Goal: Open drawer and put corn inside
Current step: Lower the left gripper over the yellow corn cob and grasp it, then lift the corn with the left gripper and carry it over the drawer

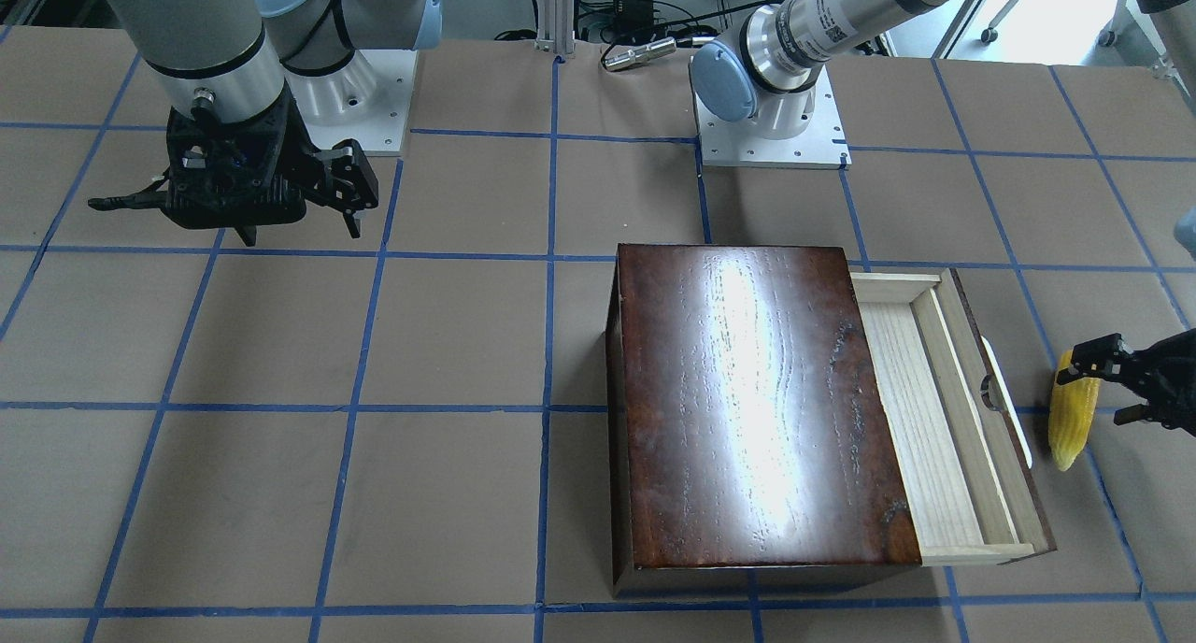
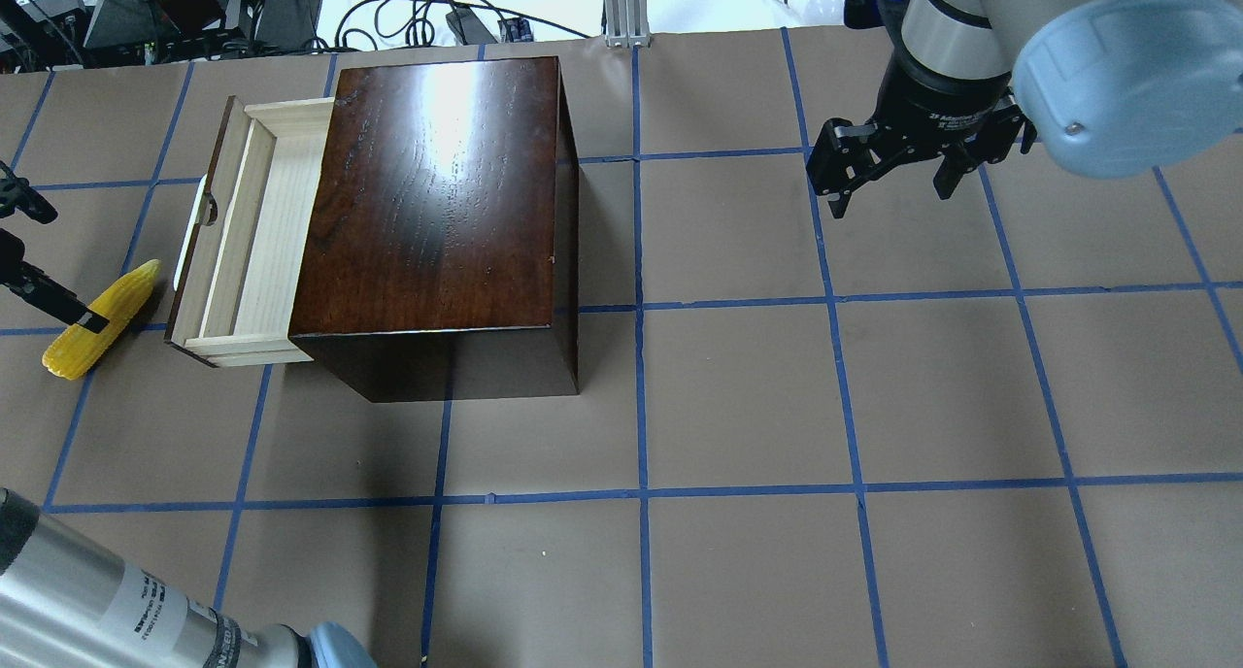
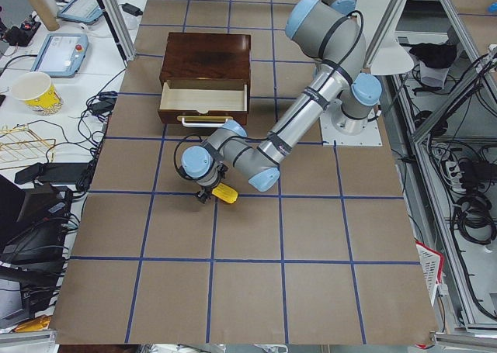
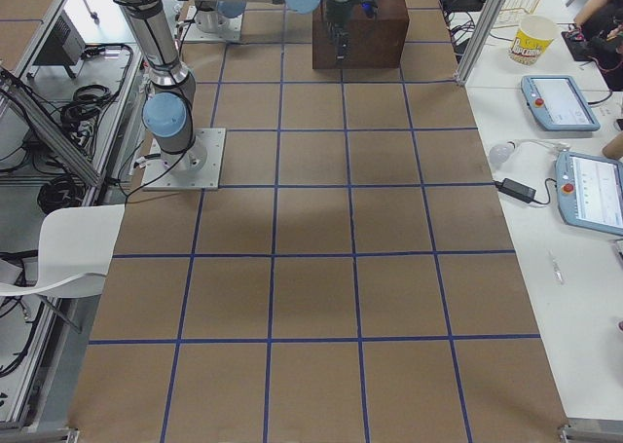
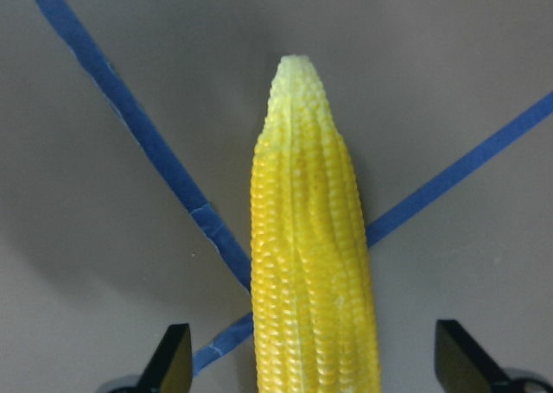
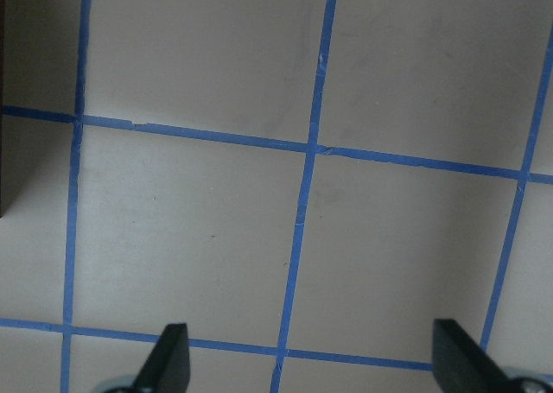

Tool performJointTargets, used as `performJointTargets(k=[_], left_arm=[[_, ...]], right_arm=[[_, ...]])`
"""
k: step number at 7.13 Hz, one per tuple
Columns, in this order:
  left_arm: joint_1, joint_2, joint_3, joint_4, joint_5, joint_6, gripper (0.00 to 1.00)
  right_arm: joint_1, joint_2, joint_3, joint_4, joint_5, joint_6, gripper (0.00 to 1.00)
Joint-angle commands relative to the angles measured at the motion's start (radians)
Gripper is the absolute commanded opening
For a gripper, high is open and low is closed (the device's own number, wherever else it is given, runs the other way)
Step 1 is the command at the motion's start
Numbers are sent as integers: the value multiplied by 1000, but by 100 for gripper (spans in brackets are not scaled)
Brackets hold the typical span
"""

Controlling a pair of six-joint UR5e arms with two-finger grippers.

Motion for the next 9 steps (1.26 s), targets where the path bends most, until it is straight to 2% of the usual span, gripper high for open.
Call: performJointTargets(k=[1,2,3,6,9], left_arm=[[0,-22,3,4,1,1,77],[0,-23,1,4,9,-11,16],[-2,-21,1,4,7,-11,0],[-18,34,26,-4,14,-42,0],[-57,150,50,-46,4,-185,0]], right_arm=[[-3,-2,-1,0,0,0,100],[-3,0,-1,0,0,0,100],[-3,0,-1,0,0,0,100],[0,0,-1,0,0,0,100],[0,0,-1,0,0,0,100]])
